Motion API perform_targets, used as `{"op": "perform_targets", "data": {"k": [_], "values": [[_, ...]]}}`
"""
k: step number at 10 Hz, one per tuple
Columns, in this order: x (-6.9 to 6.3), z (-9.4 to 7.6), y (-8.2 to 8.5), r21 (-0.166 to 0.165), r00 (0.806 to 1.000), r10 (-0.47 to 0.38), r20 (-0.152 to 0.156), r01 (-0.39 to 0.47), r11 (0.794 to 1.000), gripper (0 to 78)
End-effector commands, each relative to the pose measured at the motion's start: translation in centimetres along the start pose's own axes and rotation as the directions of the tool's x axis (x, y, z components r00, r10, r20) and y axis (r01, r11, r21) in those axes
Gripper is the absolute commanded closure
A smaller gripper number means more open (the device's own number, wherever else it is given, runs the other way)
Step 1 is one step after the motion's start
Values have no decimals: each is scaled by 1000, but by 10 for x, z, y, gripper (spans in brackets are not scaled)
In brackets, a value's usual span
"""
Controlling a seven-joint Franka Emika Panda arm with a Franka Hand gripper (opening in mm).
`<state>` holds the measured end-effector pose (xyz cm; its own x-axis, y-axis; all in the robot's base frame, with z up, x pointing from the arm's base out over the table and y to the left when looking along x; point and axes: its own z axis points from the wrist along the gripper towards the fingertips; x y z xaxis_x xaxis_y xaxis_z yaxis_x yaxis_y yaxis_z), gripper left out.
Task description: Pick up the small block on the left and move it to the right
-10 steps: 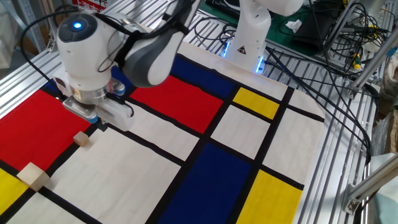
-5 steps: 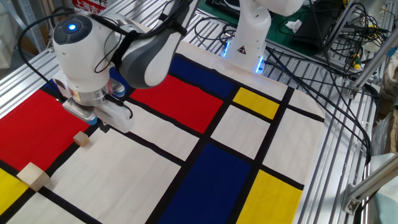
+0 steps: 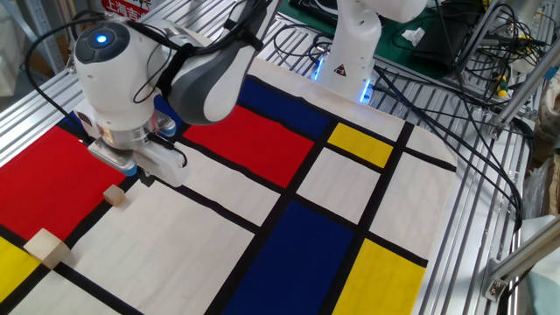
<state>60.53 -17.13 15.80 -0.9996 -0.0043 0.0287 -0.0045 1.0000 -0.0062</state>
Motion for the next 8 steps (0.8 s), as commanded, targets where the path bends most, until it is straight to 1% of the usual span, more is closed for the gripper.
{"op": "perform_targets", "data": {"k": [1,2,3,4,5,6,8], "values": [[-20,2,-19,10,1000,13,7,-13,1000,776],[-24,4,-27,12,1000,8,8,-8,1000,776],[-31,8,-44,15,1000,-3,6,3,1000,776],[-32,11,-54,48,1000,2,4,-3,999,776],[-31,13,-61,58,1000,-9,4,9,998,776],[-31,14,-63,52,1000,-30,-3,30,998,776],[-30,19,-62,51,996,-85,-13,86,995,776]]}}
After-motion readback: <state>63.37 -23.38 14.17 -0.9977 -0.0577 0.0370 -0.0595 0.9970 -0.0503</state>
